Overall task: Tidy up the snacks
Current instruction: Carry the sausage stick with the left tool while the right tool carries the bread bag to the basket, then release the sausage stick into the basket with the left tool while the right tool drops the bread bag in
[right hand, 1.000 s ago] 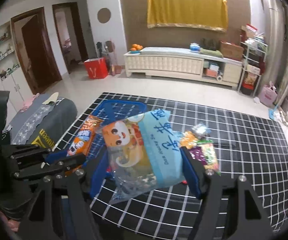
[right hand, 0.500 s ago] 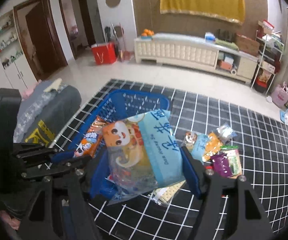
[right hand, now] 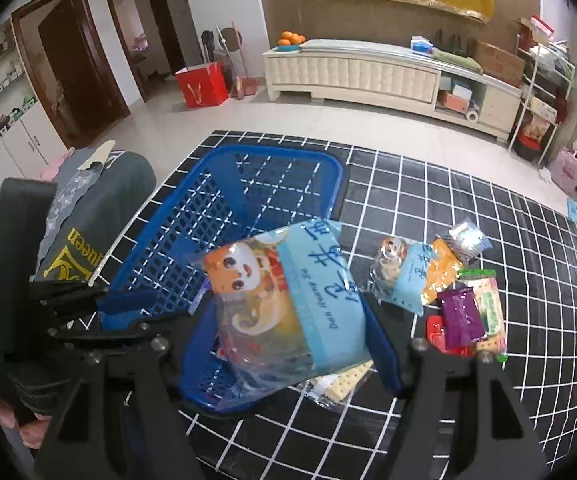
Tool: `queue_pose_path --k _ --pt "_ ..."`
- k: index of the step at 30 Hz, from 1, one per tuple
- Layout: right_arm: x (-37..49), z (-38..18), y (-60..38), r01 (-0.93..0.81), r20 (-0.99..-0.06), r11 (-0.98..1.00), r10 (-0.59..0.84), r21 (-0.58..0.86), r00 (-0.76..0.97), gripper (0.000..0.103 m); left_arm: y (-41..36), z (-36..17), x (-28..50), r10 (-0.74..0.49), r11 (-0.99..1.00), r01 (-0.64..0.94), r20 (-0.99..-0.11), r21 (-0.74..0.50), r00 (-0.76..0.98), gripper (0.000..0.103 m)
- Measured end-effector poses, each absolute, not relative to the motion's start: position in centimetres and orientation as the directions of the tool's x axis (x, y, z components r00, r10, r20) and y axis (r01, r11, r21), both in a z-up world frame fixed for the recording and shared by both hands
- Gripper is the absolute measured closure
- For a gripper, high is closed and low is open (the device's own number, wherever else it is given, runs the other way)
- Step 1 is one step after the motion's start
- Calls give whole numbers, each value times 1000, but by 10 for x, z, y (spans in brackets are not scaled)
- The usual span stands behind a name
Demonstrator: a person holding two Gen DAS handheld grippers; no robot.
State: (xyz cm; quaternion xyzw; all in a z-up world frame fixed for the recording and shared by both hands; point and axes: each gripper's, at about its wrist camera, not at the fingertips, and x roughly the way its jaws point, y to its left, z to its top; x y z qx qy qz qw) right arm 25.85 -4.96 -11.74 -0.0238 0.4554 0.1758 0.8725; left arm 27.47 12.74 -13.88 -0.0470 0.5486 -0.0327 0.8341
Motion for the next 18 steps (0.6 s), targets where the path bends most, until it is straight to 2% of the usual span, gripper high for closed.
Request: queue_pose_path --k 11,18 --pt "253 -101 -37 -349 -790 927 315 137 526 30 144 -99 252 -72 996 -8 -876 -86 476 62" --pt "261 -107 -10 -381 -802 913 332 142 496 30 164 -95 251 3 998 -51 -874 -25 486 59"
